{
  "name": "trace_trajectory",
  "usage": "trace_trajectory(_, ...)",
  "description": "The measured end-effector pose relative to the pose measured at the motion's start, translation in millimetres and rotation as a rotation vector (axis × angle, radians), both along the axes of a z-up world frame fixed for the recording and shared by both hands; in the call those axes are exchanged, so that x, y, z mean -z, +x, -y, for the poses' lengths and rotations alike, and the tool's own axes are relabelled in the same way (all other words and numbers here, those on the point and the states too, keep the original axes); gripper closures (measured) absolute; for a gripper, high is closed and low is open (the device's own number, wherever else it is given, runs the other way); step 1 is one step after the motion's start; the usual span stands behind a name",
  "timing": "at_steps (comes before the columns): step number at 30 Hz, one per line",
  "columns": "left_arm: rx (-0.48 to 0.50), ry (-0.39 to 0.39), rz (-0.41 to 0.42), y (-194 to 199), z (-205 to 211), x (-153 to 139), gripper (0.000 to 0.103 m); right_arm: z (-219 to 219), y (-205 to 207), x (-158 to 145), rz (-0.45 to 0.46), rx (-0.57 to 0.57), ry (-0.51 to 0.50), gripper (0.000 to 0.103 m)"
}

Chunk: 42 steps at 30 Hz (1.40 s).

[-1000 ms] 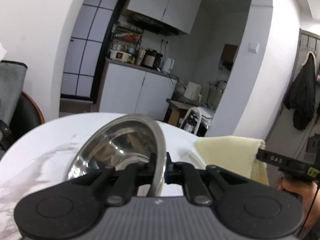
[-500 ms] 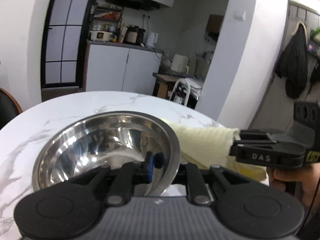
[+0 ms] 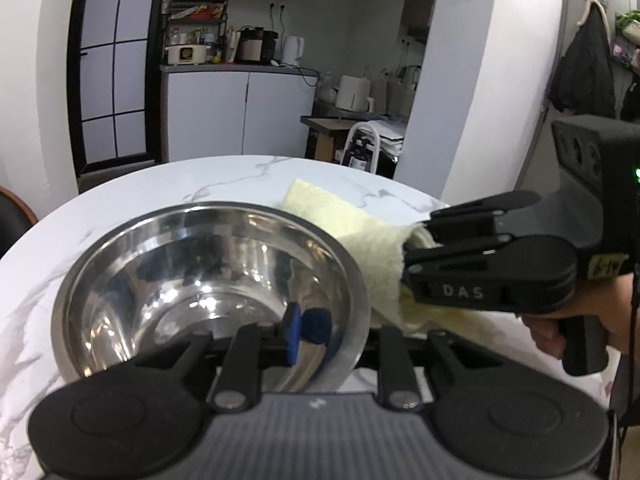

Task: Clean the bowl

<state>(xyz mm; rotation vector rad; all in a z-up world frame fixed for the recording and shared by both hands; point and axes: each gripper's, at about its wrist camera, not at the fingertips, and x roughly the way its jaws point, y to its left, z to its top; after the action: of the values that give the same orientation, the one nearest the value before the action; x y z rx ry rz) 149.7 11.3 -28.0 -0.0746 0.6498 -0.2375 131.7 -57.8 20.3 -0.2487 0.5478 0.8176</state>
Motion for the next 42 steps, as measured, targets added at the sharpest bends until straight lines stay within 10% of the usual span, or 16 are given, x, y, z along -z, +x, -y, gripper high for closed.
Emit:
trace_trajectory(3, -0.016, -0.007, -0.003, -1.7, -0.9, 1.2, 0.077, 0.4, -4.1, -2.9, 0.024, 0.022, -0.006, 0.077)
trace_trajectory(5, -0.023, -0.026, -0.001, -2.4, -3.5, -1.6, 0.074, 3.3, -9.9, -8.4, 0.061, 0.062, -0.021, 0.04)
trace_trajectory(8, -0.041, -0.049, 0.007, -6.2, -6.2, -5.3, 0.044, 13.0, -16.1, -13.3, 0.074, 0.052, 0.001, 0.025)
trace_trajectory(15, -0.057, -0.018, 0.053, -18.1, -1.1, -16.8, 0.023, 24.2, -27.4, -17.1, 0.101, 0.069, -0.033, 0.015)
trace_trajectory(42, -0.029, 0.106, 0.062, -24.4, 20.4, -17.6, 0.02, 42.2, -46.2, 3.0, 0.137, 0.067, -0.247, 0.005)
